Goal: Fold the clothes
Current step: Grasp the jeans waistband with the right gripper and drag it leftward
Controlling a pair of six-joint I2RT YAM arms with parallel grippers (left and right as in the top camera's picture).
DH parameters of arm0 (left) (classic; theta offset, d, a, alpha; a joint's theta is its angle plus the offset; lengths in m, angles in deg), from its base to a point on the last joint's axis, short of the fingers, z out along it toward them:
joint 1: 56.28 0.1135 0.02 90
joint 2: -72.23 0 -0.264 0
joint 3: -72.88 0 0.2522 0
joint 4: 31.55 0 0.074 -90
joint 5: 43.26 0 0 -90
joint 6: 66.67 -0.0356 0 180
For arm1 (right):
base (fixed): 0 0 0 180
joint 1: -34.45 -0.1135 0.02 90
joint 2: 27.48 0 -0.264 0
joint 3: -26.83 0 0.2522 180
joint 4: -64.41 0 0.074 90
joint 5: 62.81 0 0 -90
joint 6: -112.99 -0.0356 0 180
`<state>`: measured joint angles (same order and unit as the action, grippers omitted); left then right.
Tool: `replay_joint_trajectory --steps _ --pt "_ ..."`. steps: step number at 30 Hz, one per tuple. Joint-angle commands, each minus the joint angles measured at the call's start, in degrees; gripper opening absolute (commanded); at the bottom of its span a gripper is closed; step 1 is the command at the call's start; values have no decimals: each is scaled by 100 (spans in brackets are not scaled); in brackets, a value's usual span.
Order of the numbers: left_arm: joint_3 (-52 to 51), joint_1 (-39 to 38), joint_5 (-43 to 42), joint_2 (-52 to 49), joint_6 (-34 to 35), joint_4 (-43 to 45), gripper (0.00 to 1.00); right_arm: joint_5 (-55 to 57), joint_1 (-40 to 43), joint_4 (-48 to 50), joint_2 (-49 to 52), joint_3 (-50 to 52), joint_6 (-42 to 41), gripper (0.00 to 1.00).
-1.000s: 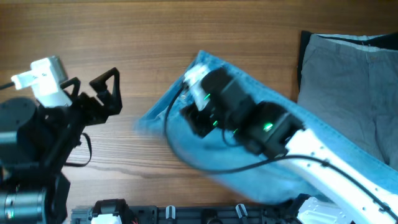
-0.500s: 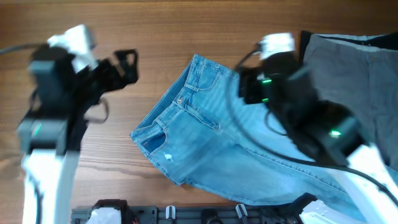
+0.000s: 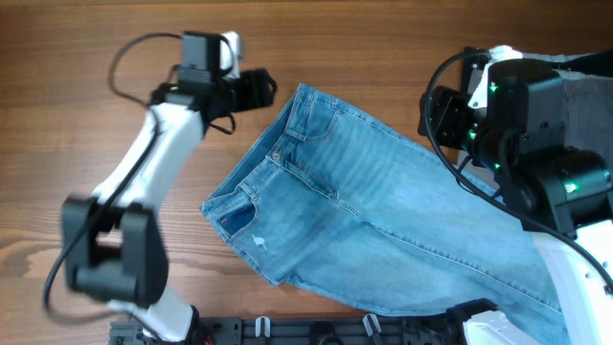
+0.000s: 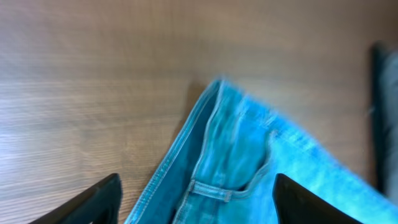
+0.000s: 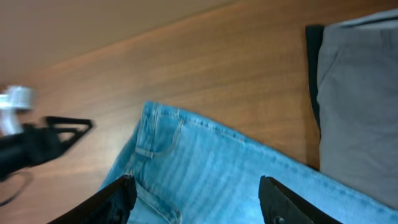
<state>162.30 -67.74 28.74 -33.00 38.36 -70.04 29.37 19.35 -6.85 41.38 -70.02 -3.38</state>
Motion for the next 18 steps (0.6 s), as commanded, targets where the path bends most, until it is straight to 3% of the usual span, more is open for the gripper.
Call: replay_joint_trajectory --steps 1,5,9,12,18 --pt "55 -278 -216 -704 -756 76 71 -201 17 -151 131 -83 -59 69" --pt "52 -614 -184 -1285 -1521 94 82 -203 17 -306 291 -81 -57 68" --pt "52 -809 -39 -1469 -1637 92 85 -201 17 -378 380 -79 -57 68" --pt "48 -918 122 -1613 -1635 76 76 -201 17 -378 413 -81 -59 68" --pt "44 -997 199 -1891 -1631 74 35 -179 17 -374 417 -79 -59 68"
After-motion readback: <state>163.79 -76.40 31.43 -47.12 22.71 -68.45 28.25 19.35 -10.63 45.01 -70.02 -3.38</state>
